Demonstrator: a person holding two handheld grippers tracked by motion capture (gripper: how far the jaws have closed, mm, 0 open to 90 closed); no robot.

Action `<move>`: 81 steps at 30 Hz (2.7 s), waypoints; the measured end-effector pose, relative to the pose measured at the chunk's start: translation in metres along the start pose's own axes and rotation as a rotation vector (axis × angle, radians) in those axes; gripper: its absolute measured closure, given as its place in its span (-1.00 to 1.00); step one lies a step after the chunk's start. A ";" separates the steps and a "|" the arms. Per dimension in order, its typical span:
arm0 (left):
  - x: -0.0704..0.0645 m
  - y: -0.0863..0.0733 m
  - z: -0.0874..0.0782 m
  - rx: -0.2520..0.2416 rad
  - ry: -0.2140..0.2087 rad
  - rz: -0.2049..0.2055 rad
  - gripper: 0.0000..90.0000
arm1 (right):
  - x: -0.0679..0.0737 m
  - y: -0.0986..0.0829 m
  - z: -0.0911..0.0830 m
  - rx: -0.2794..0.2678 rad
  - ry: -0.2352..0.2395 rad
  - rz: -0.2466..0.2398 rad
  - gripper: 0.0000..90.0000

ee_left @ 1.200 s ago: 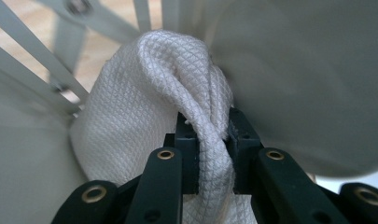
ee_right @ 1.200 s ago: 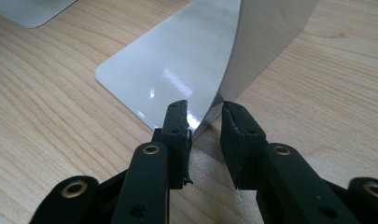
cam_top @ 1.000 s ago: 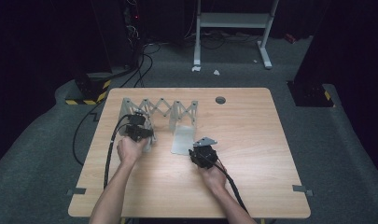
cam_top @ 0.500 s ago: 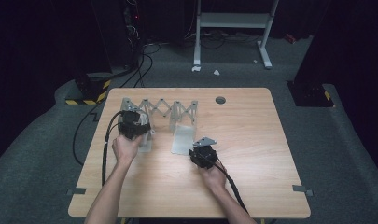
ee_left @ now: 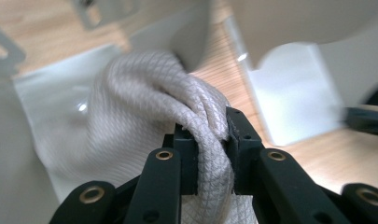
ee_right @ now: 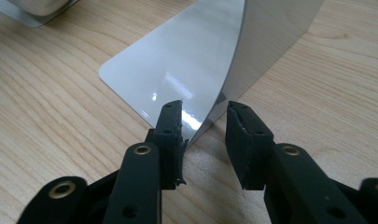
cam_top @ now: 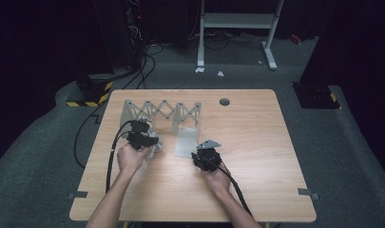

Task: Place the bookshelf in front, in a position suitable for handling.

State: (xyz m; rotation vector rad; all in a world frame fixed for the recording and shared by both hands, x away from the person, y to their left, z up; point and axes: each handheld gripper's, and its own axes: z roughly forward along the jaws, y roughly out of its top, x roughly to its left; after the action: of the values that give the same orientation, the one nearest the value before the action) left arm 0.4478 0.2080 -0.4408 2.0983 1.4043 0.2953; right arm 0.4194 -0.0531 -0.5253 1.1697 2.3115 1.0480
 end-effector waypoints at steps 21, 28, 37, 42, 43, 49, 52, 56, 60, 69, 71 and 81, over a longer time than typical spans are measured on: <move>-0.042 0.076 -0.037 -0.065 -0.019 0.134 0.70 | -0.003 0.000 0.000 0.000 0.004 0.024 0.08; -0.028 0.103 -0.029 -0.102 -0.036 0.064 0.70 | -0.003 0.000 0.000 0.001 0.006 0.031 0.08; -0.019 0.109 -0.006 -0.076 -0.049 0.008 0.70 | -0.003 0.000 0.000 -0.001 0.004 0.024 0.08; -0.023 0.106 0.011 -0.026 0.000 0.048 0.70 | -0.003 0.000 0.000 0.000 0.003 0.022 0.08; -0.023 0.105 0.013 -0.021 0.002 0.049 0.71 | -0.003 0.000 0.000 0.000 0.004 0.023 0.08; -0.026 0.095 0.028 0.011 0.021 0.051 0.71 | -0.002 0.000 0.000 0.004 -0.004 0.017 0.07; -0.028 0.089 0.036 0.017 0.027 0.057 0.71 | -0.002 0.000 0.000 0.006 -0.004 0.012 0.07; -0.028 0.081 0.045 0.048 0.024 0.067 0.71 | -0.001 0.000 0.000 0.006 -0.006 0.014 0.07; -0.028 0.072 0.054 0.073 0.015 0.066 0.71 | -0.002 0.000 0.000 0.005 -0.006 0.014 0.07; -0.025 0.090 0.012 -0.082 -0.032 0.030 0.71 | -0.001 0.000 0.000 0.007 -0.009 0.009 0.07; -0.025 0.096 0.005 -0.096 -0.025 0.039 0.71 | -0.001 0.000 0.001 0.007 -0.010 0.006 0.07; -0.020 0.085 0.043 -0.013 -0.020 0.017 0.71 | -0.001 0.000 0.001 0.007 -0.008 0.004 0.07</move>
State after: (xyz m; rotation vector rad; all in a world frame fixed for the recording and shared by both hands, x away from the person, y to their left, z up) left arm 0.5252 0.1519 -0.4233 2.0976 1.3704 0.2889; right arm 0.4202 -0.0533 -0.5255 1.1798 2.3095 1.0362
